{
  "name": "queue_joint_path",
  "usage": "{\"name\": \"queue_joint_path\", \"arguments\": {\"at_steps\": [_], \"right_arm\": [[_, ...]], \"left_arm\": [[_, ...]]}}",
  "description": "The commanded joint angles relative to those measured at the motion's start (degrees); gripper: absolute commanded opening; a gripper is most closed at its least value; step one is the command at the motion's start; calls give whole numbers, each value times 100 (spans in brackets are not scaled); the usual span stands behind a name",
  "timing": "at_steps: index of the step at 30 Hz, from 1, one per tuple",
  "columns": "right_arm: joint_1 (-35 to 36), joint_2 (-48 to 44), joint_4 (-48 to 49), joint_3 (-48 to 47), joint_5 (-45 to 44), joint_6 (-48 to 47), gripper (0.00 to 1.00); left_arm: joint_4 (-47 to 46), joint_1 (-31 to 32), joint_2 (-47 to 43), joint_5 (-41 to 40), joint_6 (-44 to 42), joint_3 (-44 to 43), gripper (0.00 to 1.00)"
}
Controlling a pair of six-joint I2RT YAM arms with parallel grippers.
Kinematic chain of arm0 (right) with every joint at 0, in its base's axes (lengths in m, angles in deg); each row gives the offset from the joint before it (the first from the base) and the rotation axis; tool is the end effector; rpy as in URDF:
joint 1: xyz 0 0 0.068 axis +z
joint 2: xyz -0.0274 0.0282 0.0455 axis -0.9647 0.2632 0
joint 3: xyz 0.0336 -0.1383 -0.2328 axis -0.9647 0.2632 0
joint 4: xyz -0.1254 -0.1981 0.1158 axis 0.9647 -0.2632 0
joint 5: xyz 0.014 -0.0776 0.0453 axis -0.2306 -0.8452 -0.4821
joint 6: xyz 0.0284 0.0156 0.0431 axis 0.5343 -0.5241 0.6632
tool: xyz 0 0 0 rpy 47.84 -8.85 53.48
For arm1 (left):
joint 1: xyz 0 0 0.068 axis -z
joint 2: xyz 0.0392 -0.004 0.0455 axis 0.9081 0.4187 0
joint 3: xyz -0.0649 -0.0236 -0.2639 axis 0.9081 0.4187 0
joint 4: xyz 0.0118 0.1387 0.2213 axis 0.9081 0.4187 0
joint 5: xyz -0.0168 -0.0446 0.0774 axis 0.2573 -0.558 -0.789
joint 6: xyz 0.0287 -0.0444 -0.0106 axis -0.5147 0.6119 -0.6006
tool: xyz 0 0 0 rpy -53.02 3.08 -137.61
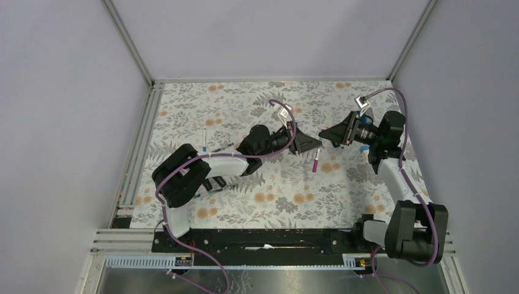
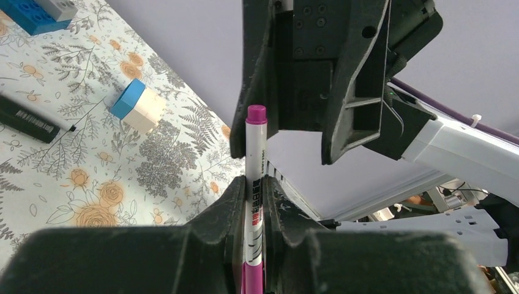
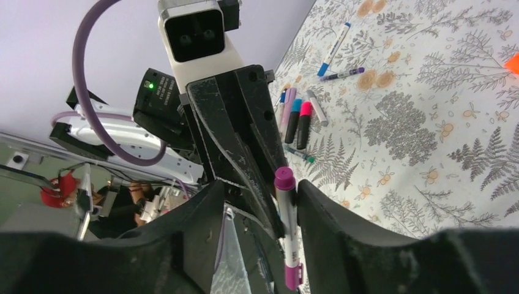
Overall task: Open the pen caps
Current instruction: Pick up the pen from the center of the board.
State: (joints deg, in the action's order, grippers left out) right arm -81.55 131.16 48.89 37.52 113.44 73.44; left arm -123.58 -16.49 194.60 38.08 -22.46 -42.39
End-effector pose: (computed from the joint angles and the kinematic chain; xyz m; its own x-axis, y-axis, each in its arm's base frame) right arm 0.2561 0.0035 0.2895 -0.6590 0.2920 -0.6932 -0.6309 0.2871 0.7208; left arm 0.2565 -0.3163 0.2451 -0.7185 -0.2894 -0.6325 0.6463 0.0582 -0.7608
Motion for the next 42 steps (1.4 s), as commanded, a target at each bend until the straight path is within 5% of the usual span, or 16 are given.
{"name": "queue_joint_path", "arguments": {"at_steps": [1,4,14,18,22,26,30,36,42], "right_arm": [[65,44,390,-32,-68,245,45],[94,52,407,-8,-87,226,31],[230,155,-10,-94,-92,-186,37],[267,196,-151,-153,-101,-350,29],[268,128,-141,-255,-44,-520,1],[255,-10,-11,-370,44,-518,0],[103,64,287,-680,182,-98,0],[66,305,1803,-894,-50,1230,0],[66,394,1875,-1003,-168,1364,0]], "left_arm": [[-155,38,59,-108,-136,-266,2],[-123,55,83,-97,-133,-307,2],[-100,55,120,-4,-85,-378,2],[-84,55,112,18,-83,-388,3],[31,49,-73,-112,-197,-229,25],[366,8,-576,-278,-661,118,51],[522,-50,-1414,-498,-1334,778,94],[253,-243,-1657,218,-755,1019,99],[-982,-83,-937,402,515,782,99]]}}
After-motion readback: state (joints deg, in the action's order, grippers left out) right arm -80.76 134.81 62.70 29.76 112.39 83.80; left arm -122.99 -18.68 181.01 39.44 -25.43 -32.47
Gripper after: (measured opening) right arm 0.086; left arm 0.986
